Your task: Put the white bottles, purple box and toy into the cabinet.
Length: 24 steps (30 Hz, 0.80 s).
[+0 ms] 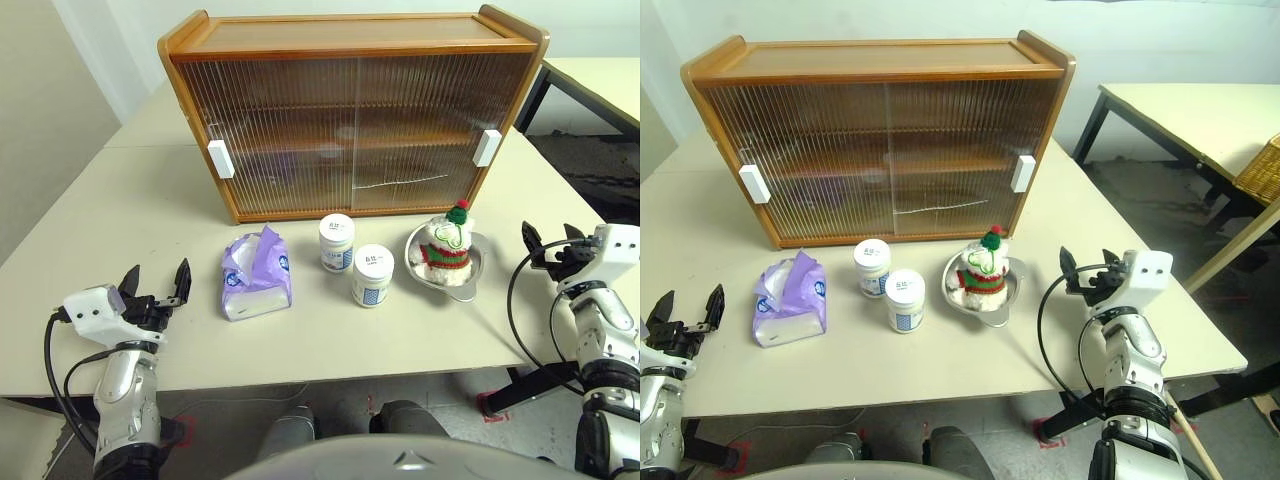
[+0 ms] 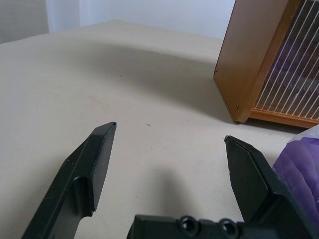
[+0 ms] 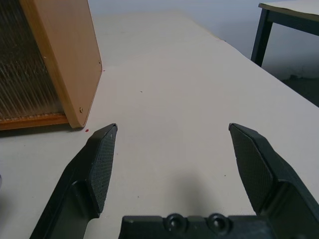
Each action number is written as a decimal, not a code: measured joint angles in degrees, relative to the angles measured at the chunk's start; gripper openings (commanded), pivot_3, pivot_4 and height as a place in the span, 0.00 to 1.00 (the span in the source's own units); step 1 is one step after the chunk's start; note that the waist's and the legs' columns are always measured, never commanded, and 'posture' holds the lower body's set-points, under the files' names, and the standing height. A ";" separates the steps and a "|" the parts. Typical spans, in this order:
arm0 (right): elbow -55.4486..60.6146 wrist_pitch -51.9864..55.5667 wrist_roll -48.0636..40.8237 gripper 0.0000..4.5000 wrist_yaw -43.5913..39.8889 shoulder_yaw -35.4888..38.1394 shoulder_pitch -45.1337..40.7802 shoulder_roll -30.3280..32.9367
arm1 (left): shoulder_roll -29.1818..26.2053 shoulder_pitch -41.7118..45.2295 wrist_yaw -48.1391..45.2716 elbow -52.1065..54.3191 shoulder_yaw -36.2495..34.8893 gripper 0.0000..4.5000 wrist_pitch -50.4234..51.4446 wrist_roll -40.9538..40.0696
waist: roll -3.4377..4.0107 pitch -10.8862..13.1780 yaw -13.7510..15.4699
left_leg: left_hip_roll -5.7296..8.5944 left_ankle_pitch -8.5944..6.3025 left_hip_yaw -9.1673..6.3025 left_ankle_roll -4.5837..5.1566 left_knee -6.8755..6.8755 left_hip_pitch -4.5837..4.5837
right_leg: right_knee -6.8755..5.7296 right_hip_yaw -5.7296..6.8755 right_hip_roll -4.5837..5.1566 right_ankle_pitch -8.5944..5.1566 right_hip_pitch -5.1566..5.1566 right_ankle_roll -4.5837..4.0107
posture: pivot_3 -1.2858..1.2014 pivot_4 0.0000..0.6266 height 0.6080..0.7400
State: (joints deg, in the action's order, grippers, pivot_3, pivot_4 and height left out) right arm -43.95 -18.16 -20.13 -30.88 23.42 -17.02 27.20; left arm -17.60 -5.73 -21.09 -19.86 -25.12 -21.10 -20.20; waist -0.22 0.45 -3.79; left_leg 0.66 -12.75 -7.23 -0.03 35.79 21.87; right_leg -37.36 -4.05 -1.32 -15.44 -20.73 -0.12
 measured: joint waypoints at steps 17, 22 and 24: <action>28.74 24.63 -14.34 1.00 -16.86 -3.13 -5.07 3.83 | -6.64 6.98 0.24 5.74 -1.42 1.00 6.45 -1.95 | -0.01 -0.03 0.05 | 0.04 0.05 0.22 -0.01 0.24 0.04 | 0.05 -0.04 -0.65 0.16 -0.21 -0.19 | 0.48 0.00 1.00; 39.42 35.36 -20.01 1.00 -21.15 -4.96 -4.45 5.78 | -7.70 8.12 -1.09 7.10 -1.41 1.00 8.62 -3.03 | -0.06 -0.03 0.20 | 0.07 0.04 0.25 -0.02 0.29 -0.01 | 0.06 -0.04 -0.90 0.14 -0.06 -0.21 | 0.48 0.00 1.00; 42.19 38.85 -22.07 1.00 -22.25 -5.26 -3.87 6.32 | -8.00 8.30 -1.99 7.09 -1.38 1.00 9.29 -3.16 | -0.07 -0.02 0.23 | 0.06 0.05 0.23 -0.03 0.39 -0.04 | 0.05 -0.04 -0.92 0.15 -0.09 -0.22 | 0.48 0.00 1.00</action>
State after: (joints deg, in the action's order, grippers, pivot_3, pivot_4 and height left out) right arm -1.76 20.70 -42.20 -53.13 18.16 -20.89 33.52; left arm -25.61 2.56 -23.08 -12.77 -26.51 -11.81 -23.36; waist -0.29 0.43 -3.56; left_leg 0.72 -12.71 -7.00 -0.05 36.18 21.83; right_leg -37.32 -4.09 -2.24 -15.29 -20.82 -0.34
